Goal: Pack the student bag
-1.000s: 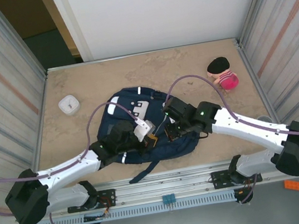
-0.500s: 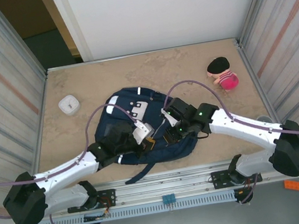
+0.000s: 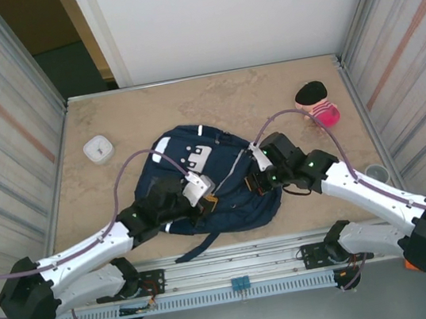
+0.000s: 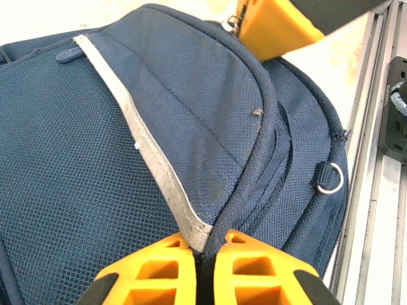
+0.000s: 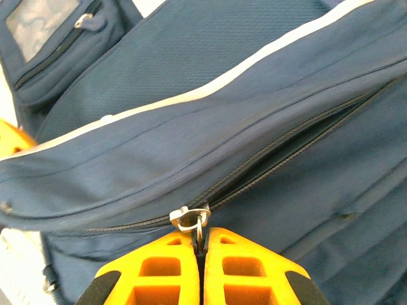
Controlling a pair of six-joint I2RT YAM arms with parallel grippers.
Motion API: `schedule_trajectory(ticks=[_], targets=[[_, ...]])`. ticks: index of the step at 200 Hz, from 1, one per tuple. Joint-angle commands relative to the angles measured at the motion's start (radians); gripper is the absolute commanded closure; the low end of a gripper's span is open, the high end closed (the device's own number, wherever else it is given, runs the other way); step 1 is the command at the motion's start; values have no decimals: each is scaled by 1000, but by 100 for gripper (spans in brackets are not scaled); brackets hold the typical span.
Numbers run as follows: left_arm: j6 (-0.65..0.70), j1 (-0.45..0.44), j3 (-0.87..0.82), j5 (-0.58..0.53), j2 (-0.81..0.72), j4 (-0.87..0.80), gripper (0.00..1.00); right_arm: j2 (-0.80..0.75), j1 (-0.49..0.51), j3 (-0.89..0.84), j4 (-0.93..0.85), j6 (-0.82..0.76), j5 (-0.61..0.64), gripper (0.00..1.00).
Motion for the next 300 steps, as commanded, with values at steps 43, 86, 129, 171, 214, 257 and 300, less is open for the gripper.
schedule_trajectory(ticks=[43,86,129,171,214,257,300], targets=[[-309,0,-65,-135,-92,-26,55,-34,-48,-43,39,-33,11,100],[-807,-8,-149,-370,-302,-154,39,-22,-30,-55,26,-39,29,100],[-1091,-10,-122,-487,-430,-545,36,14,18,-54,33,-38,51,100],[-1158,16,-165,-518,-406,-577,36,22,78,-64,49,7,82,100],[-1059,217,-247,-397,-341,-316,37,23,165,-66,48,60,128,100],[-859,491,-162,-219,-146,-149,37,64,319,-55,110,160,189,100],[-739,583,62,-111,186,-32,36,173,440,-1,227,238,250,100]])
